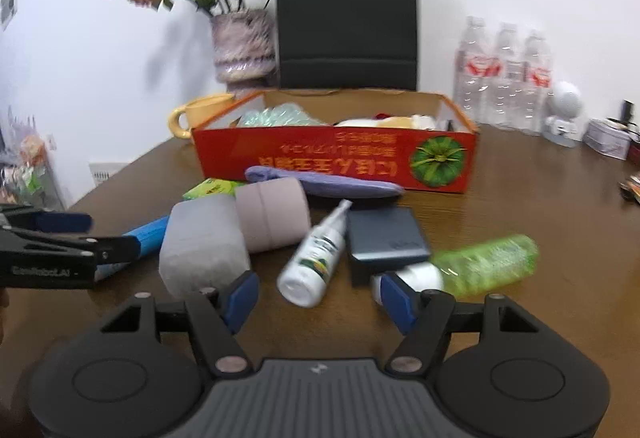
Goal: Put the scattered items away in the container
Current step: 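Grasp the white spray bottle with the right tool while the left tool grasps the blue toothpaste tube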
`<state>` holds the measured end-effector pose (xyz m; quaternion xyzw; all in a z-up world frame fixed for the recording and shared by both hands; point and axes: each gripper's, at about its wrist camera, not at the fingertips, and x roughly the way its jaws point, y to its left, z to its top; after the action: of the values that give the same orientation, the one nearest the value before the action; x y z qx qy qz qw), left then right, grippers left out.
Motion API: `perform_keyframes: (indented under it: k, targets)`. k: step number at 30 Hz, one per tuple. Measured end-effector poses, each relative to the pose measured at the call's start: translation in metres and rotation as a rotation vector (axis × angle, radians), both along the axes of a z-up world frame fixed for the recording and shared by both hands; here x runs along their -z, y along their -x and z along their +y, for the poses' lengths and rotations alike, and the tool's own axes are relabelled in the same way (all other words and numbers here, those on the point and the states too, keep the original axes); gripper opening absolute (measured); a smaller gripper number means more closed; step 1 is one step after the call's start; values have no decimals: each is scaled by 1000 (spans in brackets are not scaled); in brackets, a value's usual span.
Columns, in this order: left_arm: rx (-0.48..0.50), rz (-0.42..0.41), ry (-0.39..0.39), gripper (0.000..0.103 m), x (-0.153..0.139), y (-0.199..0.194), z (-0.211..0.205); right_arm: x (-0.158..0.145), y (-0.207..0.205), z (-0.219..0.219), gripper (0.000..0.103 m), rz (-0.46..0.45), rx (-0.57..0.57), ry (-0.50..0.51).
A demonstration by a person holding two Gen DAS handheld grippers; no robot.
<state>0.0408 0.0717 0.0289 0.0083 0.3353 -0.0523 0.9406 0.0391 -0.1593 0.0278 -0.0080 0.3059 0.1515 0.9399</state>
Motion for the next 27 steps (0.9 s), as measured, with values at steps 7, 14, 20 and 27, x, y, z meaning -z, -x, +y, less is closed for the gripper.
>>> perform_keyframes:
  k: [7, 14, 20, 27]
  targets:
    - [-18, 35, -19, 32, 15, -2, -4, 12, -29, 13, 32, 59, 32, -29]
    - [-31, 25, -72, 32, 17, 42, -19, 11, 16, -3, 28, 65, 19, 22]
    - [14, 55, -76, 83, 14, 102, -38, 10, 92, -19, 33, 51, -43, 167]
    - [24, 75, -36, 70, 17, 85, -41, 7, 86, -20, 51, 59, -3, 142]
